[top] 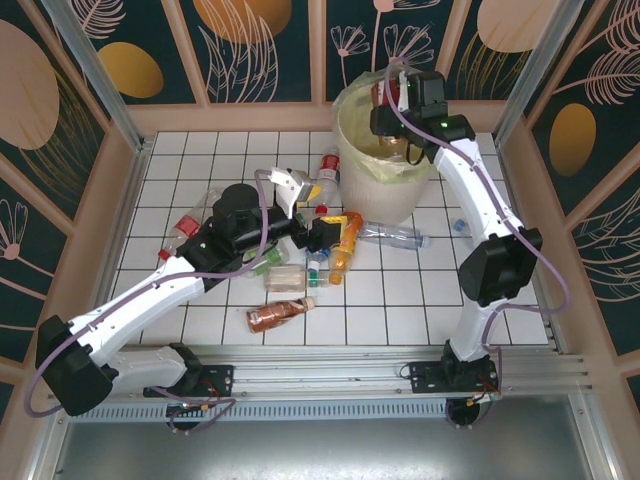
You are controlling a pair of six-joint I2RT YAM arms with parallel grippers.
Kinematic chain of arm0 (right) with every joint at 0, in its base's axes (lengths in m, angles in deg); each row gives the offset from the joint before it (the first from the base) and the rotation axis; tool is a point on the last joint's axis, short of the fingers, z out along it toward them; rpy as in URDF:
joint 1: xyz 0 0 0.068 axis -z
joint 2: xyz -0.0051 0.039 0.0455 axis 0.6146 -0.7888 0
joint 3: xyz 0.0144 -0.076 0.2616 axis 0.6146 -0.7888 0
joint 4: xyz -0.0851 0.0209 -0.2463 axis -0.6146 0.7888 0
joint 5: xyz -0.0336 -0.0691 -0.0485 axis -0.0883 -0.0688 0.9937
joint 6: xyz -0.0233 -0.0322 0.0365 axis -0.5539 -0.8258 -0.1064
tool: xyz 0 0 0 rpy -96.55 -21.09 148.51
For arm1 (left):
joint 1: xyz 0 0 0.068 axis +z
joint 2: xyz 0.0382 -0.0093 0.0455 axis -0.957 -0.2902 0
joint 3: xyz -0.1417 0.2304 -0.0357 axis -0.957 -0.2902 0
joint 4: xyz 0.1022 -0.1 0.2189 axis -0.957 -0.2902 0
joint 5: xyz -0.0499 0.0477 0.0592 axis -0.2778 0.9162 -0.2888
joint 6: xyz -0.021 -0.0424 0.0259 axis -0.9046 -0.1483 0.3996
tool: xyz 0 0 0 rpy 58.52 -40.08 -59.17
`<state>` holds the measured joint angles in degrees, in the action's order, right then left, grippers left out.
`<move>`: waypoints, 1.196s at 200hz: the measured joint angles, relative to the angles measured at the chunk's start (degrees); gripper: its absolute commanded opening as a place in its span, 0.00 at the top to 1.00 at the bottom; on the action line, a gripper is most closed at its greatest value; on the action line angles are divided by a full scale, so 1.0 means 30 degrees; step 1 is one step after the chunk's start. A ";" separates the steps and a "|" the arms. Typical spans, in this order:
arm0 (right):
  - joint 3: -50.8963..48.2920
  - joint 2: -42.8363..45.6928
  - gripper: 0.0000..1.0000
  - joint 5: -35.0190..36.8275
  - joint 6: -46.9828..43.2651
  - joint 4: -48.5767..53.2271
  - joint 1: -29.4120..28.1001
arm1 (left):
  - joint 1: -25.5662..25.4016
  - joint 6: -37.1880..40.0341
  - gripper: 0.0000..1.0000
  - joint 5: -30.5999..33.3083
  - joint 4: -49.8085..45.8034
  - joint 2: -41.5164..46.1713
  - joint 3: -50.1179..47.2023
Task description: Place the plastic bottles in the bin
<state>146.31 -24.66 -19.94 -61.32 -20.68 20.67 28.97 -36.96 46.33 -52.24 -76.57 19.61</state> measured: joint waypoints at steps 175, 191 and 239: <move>0.2120 -0.2280 0.17 -0.2448 0.1158 0.2601 0.0401 | -0.0007 0.0007 0.01 -0.0153 -0.0583 -0.0466 0.0000; 0.2506 -0.2280 0.17 -0.2470 0.1239 0.2579 0.0401 | 0.0000 0.0007 0.01 -0.0160 -0.0634 -0.0466 0.0000; 0.2404 -0.1807 0.17 -0.2215 0.1290 0.1902 0.0510 | 0.0000 0.0000 0.01 -0.0160 -0.0641 -0.0466 0.0000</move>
<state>153.53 -30.08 -26.59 -57.46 -14.97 22.20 28.97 -36.96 45.85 -54.16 -77.97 19.61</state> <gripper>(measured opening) 0.833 0.985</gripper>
